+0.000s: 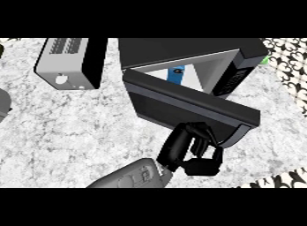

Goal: Pick up the milk, place it into the microwave and close the microwave

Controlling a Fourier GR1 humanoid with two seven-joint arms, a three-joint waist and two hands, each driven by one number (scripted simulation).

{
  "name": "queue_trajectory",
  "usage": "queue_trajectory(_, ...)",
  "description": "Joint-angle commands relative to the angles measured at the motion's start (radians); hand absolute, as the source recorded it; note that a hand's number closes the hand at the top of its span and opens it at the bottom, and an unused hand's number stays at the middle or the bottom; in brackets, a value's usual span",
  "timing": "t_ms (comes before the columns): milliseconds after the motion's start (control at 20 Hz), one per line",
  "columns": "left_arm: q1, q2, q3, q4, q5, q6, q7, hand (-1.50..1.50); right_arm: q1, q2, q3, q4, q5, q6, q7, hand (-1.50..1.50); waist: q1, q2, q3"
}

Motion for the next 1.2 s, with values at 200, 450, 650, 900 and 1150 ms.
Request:
queue_trajectory(200, -0.131, -0.005, 0.096, 0.075, 0.135, 0.05, -0.003, 1.5, -0.009, -0.02, 0.011, -0.036, -0.086, 0.034, 0.032, -1.5, -0.065, 0.019, -0.001)
queue_trajectory(450, -0.18, -0.005, 0.19, 0.096, 0.218, 0.054, -0.075, 1.5, -0.019, -0.06, -0.003, -0.048, -0.126, 0.051, 0.058, -1.5, -0.08, 0.033, -0.004)
queue_trajectory(650, -0.207, -0.005, 0.219, 0.146, 0.266, 0.04, -0.113, 1.5, -0.029, -0.059, -0.001, -0.059, -0.158, 0.044, 0.07, -1.5, -0.095, 0.043, -0.002)
queue_trajectory(900, -0.255, -0.005, 0.246, 0.208, 0.307, 0.036, -0.157, 1.5, -0.048, -0.085, -0.011, -0.077, -0.178, 0.046, 0.086, -1.5, -0.118, 0.048, -0.001)
queue_trajectory(1150, -0.29, -0.005, 0.272, 0.264, 0.349, 0.006, -0.19, 1.5, -0.083, -0.12, -0.034, -0.089, -0.208, 0.044, 0.103, -1.5, -0.12, 0.056, -0.001)
